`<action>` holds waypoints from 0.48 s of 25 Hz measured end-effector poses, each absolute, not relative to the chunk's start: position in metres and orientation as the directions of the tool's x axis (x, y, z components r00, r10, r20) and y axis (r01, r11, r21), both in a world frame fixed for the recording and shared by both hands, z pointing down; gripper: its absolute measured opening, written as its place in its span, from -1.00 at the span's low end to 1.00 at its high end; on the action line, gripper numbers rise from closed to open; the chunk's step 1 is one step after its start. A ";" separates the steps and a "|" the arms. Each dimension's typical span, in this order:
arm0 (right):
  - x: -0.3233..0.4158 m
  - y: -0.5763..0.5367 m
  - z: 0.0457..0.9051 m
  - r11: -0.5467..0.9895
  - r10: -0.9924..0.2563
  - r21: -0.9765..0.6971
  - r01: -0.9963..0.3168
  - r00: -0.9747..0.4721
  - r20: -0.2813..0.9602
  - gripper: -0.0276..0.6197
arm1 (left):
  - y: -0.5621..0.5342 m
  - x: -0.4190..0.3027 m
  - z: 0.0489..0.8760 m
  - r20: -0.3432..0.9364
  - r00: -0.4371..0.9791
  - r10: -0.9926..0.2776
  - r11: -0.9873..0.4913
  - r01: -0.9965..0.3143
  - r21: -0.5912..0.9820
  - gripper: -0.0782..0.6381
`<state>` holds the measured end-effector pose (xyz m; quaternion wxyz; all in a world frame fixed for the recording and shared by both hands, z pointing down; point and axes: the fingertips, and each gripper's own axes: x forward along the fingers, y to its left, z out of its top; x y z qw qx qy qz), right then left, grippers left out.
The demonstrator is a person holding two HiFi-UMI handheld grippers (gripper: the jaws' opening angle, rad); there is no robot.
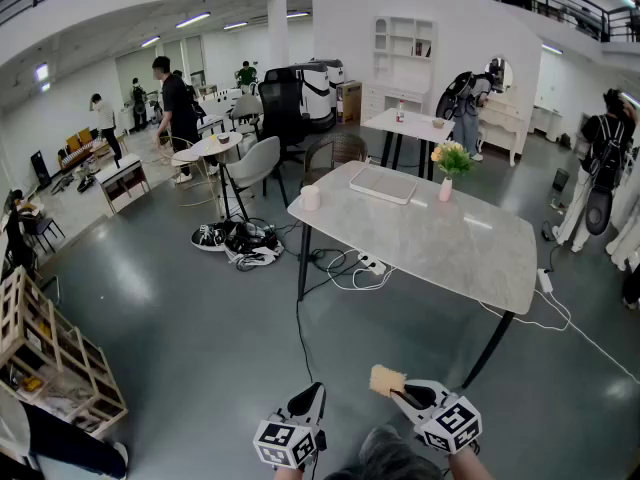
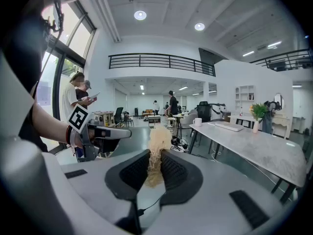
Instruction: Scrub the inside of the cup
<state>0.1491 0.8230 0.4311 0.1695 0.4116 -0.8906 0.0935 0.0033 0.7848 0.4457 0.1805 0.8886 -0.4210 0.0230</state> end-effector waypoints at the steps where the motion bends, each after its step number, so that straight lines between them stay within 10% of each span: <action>1: 0.150 0.822 0.435 0.635 -0.704 -0.039 -0.772 -0.598 0.383 -0.73 | 0.783 0.002 0.450 0.200 0.641 -0.741 -0.575 -0.760 0.303 -0.74; 12: 0.137 0.728 0.453 0.635 -0.698 -0.074 -0.769 -0.612 0.372 -0.73 | 0.716 -0.022 0.472 0.273 0.575 -0.771 -0.511 -0.815 0.273 -0.74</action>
